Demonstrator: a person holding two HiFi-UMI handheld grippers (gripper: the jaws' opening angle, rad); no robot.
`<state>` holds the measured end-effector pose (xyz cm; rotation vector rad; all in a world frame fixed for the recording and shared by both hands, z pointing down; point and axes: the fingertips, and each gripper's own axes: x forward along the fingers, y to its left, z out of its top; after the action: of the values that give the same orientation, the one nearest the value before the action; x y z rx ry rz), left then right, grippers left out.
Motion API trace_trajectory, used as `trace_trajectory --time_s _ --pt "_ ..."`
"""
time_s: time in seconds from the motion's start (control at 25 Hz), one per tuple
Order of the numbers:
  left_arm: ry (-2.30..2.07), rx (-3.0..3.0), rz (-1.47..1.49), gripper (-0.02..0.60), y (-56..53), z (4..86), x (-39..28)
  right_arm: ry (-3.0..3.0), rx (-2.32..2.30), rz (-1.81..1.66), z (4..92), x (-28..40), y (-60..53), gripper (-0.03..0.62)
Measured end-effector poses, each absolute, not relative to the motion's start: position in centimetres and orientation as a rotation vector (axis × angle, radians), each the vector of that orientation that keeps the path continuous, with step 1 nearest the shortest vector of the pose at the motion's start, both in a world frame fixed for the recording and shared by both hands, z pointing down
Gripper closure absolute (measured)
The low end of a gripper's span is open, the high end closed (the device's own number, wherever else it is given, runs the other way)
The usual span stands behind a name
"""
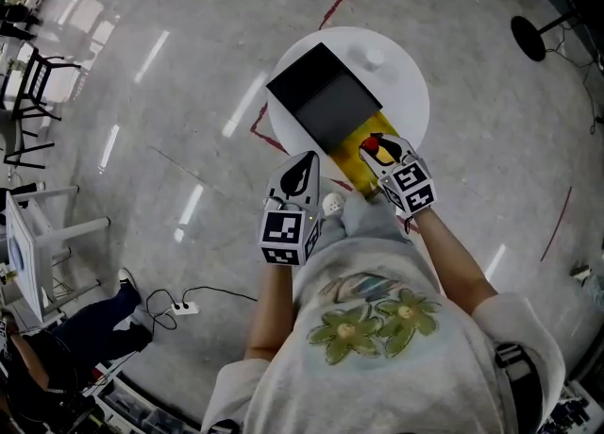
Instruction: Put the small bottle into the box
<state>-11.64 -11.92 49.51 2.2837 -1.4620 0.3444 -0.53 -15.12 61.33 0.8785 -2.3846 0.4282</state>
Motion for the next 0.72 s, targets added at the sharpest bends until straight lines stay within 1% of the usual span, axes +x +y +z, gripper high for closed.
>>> trace_trajectory --time_s 0.72 --pt "-1.46 2.266 0.358 0.578 -12.2 50.4 -11.6 -2.304 0.843 0.473 65.8 0.1 -15.5 0.441"
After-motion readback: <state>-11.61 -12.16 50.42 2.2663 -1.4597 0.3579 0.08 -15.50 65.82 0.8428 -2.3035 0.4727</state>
